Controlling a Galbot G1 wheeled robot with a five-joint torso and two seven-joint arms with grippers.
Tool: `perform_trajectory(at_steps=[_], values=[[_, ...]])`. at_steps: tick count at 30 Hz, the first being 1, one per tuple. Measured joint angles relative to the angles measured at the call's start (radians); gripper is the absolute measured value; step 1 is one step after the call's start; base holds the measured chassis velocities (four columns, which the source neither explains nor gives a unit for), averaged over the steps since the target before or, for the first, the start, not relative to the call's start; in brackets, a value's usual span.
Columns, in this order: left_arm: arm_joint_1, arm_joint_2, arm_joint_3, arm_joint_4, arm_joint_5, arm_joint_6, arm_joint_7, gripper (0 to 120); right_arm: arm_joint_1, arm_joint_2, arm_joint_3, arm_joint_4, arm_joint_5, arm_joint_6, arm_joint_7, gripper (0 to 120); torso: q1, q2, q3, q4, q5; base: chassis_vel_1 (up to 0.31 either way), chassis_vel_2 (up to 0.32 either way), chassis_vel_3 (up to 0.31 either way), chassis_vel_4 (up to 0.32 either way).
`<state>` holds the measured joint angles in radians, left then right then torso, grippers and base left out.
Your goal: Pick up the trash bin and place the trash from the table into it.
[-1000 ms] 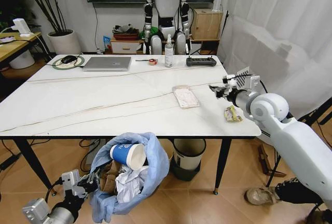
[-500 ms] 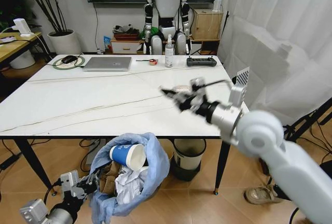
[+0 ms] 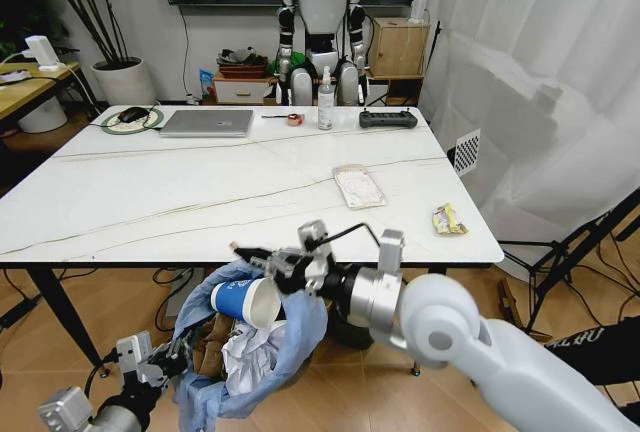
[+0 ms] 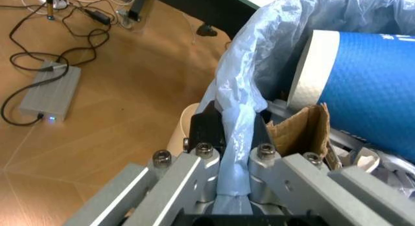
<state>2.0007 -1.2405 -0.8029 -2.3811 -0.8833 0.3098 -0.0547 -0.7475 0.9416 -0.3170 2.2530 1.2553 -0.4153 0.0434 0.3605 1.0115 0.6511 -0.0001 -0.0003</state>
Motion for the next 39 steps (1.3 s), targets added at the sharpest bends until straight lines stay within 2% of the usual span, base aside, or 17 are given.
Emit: perform_trajectory(at_steps=[10, 21, 24, 25, 29, 31, 33, 39], values=[[0.003, -0.003, -0.005, -0.013, -0.008, 0.004, -0.004, 0, -0.07, -0.004, -0.054, 0.016, -0.05, 0.01, -0.005, 0, 0.0, 0.0, 0.0, 0.0, 0.0001, 0.0, 0.0, 0.0, 0.0], [0.012, -0.016, 0.0, -0.02, -0.009, 0.005, -0.007, 0, -0.133, -0.007, -0.04, 0.011, -0.124, 0.019, -0.02, 0, 0.0, 0.0, 0.0, 0.0001, 0.0002, 0.0, 0.0, 0.0, 0.0], [0.014, -0.016, -0.001, -0.022, -0.009, 0.005, -0.007, 0, -0.147, -0.009, -0.034, 0.011, -0.135, 0.02, -0.023, 10, 0.0, 0.0, 0.0, 0.0001, 0.0002, 0.0, 0.0, 0.0, 0.0], [0.014, -0.014, -0.002, -0.023, -0.009, 0.005, -0.008, 0, -0.152, -0.01, -0.031, 0.012, -0.14, 0.021, -0.024, 17, 0.0, 0.0, 0.0, 0.0001, 0.0002, 0.0, 0.0, 0.0, 0.0], [0.014, -0.012, -0.003, -0.023, -0.009, 0.006, -0.009, 0, -0.155, -0.011, -0.028, 0.013, -0.145, 0.022, -0.024, 19, 0.0, 0.0, 0.0, 0.0001, 0.0002, 0.0, 0.0, 0.0, 0.0], [0.014, -0.01, -0.003, -0.023, -0.012, 0.006, -0.012, 0, -0.157, -0.015, -0.02, 0.014, -0.146, 0.023, -0.024, 30, 0.0, 0.0, 0.0, 0.0001, 0.0002, 0.0, 0.0, 0.0, 0.0], [0.015, -0.009, -0.003, -0.023, -0.013, 0.007, -0.014, 0, -0.157, -0.016, -0.017, 0.015, -0.147, 0.024, -0.024, 32, 0.0, 0.0, 0.0, 0.0001, 0.0002, 0.0, 0.0, 0.0, 0.0], [0.033, 0.002, -0.001, -0.022, -0.021, 0.011, -0.041, 0, -0.13, -0.012, 0.063, 0.017, -0.149, 0.026, 0.0, 58, 0.0, 0.0, 0.0, 0.0001, 0.0002, 0.0, 0.0, 0.0, 0.0]])
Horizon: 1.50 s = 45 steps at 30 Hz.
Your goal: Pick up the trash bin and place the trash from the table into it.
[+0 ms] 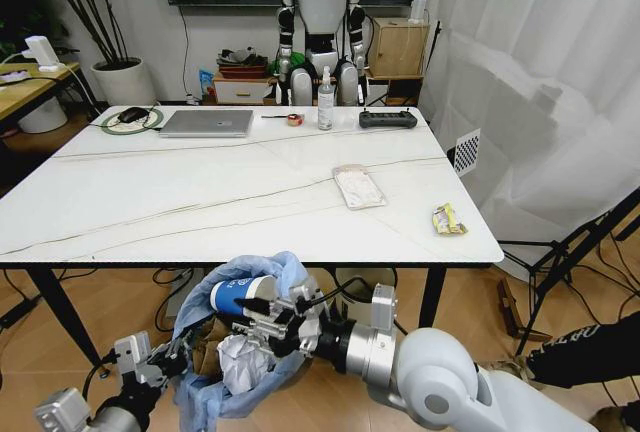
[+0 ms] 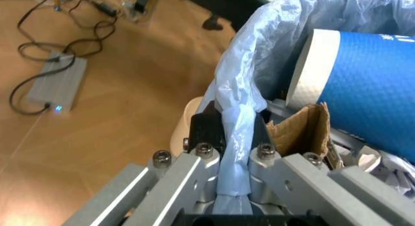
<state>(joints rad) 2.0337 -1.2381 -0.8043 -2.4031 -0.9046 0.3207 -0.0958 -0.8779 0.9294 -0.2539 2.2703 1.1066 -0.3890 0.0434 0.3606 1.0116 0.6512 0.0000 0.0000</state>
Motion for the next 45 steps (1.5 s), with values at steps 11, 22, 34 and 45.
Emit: perform_trajectory(at_steps=[11, 22, 34, 45], values=[[0.077, 0.003, -0.009, -0.054, -0.025, 0.028, -0.096, 0, 0.014, 0.006, 0.168, -0.059, -0.05, 0.021, 0.153, 96, 0.0, 0.0, 0.0, 0.0001, 0.0001, 0.0, 0.0, 0.0, 0.0], [0.078, 0.05, -0.01, -0.099, -0.07, 0.085, -0.188, 0, -0.103, -0.004, 0.458, -0.109, -0.155, -0.097, 0.306, 100, 0.0, 0.0, 0.0, -0.0001, 0.0001, 0.0, 0.0, 0.0, 0.0], [0.065, 0.114, -0.013, -0.099, -0.075, 0.145, -0.252, 0, -0.217, -0.015, 0.649, -0.132, -0.207, -0.172, 0.364, 100, 0.0, 0.0, 0.0, -0.0001, 0.0002, 0.0, 0.0, 0.0, 0.0], [0.041, 0.129, -0.024, -0.099, -0.131, 0.168, -0.306, 0, -0.251, 0.005, 0.662, -0.167, -0.223, -0.173, 0.339, 100, 0.0, 0.0, 0.0, 0.0, 0.0001, 0.0, 0.0, 0.0, 0.0]])
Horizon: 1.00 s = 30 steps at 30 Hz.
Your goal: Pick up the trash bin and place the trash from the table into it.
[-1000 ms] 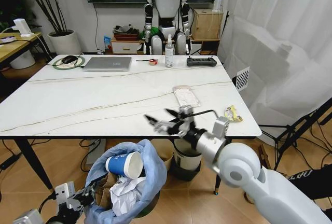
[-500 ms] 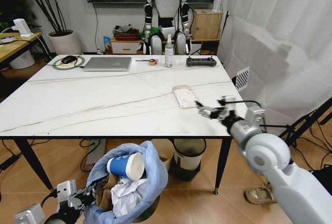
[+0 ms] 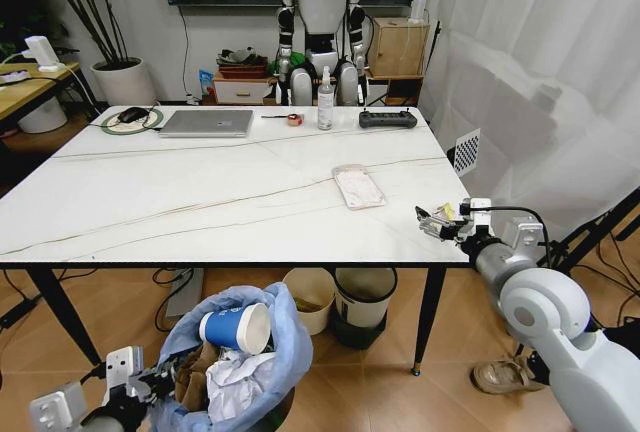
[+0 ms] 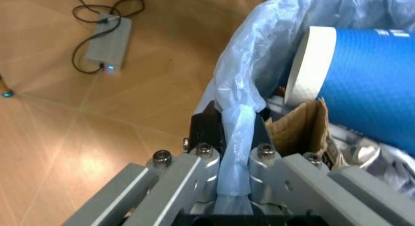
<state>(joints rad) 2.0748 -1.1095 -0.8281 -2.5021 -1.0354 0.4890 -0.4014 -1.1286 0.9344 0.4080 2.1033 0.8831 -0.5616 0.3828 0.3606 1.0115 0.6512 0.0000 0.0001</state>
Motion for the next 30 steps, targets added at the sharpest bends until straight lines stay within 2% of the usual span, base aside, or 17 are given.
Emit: perform_trajectory(at_steps=[20, 28, 29, 30], values=[[-0.019, -0.041, 0.01, 0.002, 0.024, -0.009, 0.039, 0, 0.059, -0.001, -0.041, -0.148, -0.067, 0.03, -0.063, 98, 0.0, 0.0, 0.0, 0.0, -0.0001, 0.0, 0.0, 0.0, 0.0], [-0.029, -0.044, 0.01, 0.002, 0.023, -0.01, 0.04, 0, 0.063, 0.0, -0.049, -0.167, -0.07, 0.038, -0.075, 68, 0.0, 0.0, 0.0, 0.0, -0.0001, 0.0, 0.0, 0.0, 0.0], [-0.029, -0.044, 0.01, 0.002, 0.023, -0.01, 0.04, 0, 0.063, 0.0, -0.049, -0.167, -0.07, 0.038, -0.075, 68, 0.0, 0.0, 0.0, 0.0, -0.0001, 0.0, 0.0, 0.0, 0.0], [-0.031, -0.044, 0.01, 0.002, 0.023, -0.01, 0.04, 0, 0.065, 0.0, -0.052, -0.17, -0.07, 0.038, -0.077, 62, 0.0, 0.0, 0.0, 0.0001, -0.0002, 0.0, 0.0, 0.0, 0.0]])
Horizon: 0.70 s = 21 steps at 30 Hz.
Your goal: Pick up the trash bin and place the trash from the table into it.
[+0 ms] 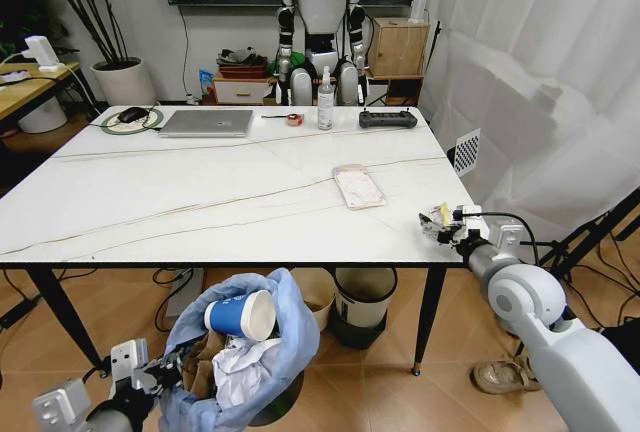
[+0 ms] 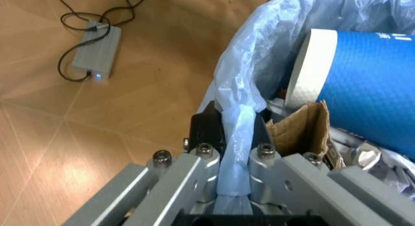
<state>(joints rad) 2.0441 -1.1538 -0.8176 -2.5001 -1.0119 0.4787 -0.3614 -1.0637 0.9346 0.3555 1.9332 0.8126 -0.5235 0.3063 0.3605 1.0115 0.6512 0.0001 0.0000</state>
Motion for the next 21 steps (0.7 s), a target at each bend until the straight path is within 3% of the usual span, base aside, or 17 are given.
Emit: perform_trajectory(at_steps=[17, 21], values=[[-0.01, 0.002, -0.004, 0.0, -0.007, -0.002, 0.0, 0, -0.007, -0.013, -0.013, 0.036, 0.02, 0.014, -0.024, 0, 0.0, 0.0, 0.0, 0.0, 0.0001, 0.0, 0.0, 0.0, 0.0], [-0.009, 0.002, -0.004, 0.0, -0.007, -0.003, 0.0, 0, -0.018, -0.031, 0.003, 0.116, 0.089, 0.029, -0.037, 0, 0.0, 0.0, 0.0, 0.0, 0.0, 0.0, 0.0, 0.0, 0.0]])
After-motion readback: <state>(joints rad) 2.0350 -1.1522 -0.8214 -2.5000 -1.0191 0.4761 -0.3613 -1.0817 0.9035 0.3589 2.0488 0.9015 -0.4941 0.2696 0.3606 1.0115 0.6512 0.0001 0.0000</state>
